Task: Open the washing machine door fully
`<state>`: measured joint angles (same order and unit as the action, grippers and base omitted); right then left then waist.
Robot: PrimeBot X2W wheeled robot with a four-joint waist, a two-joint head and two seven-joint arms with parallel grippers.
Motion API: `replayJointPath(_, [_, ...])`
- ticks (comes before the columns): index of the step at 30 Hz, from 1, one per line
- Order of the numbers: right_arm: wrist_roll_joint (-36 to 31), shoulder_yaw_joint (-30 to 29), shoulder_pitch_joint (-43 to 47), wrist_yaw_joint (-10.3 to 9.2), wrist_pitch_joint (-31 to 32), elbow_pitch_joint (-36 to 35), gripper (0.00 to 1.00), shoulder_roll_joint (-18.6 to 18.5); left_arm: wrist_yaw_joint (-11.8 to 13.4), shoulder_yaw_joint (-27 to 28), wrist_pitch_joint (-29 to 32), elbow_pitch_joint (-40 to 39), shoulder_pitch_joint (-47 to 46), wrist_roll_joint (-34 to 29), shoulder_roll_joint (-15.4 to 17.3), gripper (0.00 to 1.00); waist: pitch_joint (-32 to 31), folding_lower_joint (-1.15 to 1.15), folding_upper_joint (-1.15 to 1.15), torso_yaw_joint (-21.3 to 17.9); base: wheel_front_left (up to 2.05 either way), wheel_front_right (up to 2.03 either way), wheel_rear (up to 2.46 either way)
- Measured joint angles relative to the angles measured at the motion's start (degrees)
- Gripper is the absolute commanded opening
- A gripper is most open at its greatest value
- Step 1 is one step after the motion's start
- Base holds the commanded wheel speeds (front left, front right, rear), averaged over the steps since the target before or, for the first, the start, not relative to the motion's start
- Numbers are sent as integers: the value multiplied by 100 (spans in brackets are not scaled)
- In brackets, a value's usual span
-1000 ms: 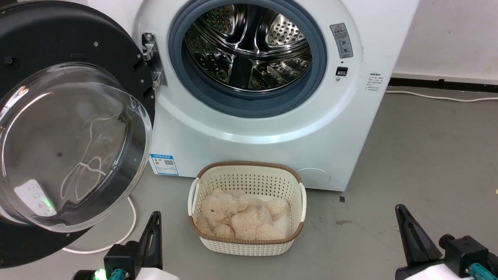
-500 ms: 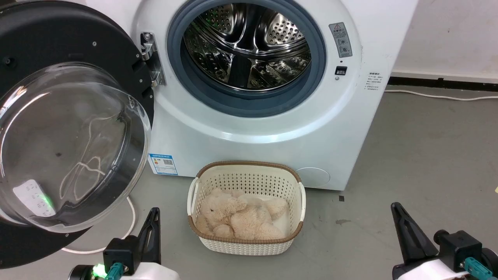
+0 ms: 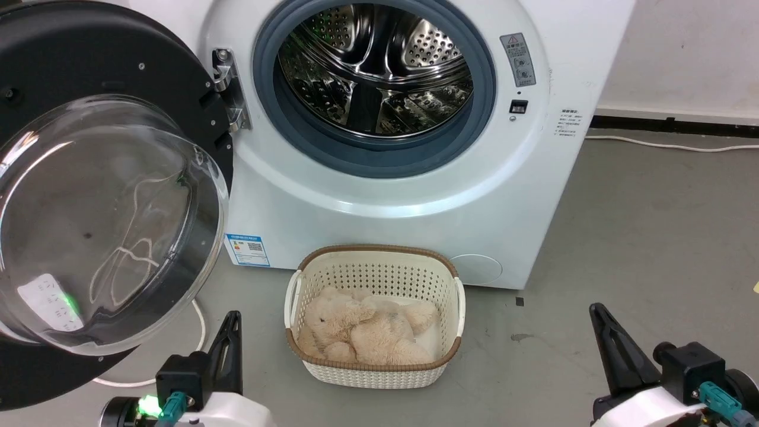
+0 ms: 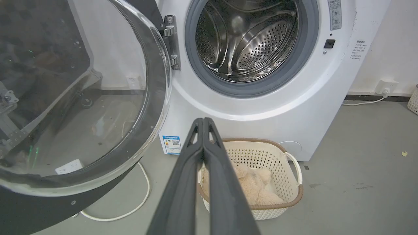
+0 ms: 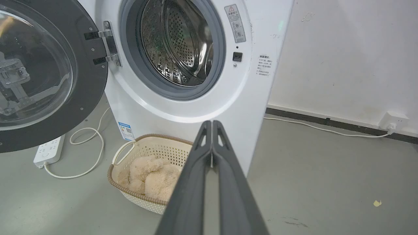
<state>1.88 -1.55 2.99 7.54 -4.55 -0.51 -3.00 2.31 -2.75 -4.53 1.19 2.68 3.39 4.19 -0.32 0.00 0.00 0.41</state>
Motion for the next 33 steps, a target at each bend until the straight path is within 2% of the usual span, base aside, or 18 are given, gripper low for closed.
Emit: replayJointPath(33, [-144,133,-199,0,406,33,0,0,-198,223,410,-90,-158,-279,-121,0,30,0,0,-39,0,0,0])
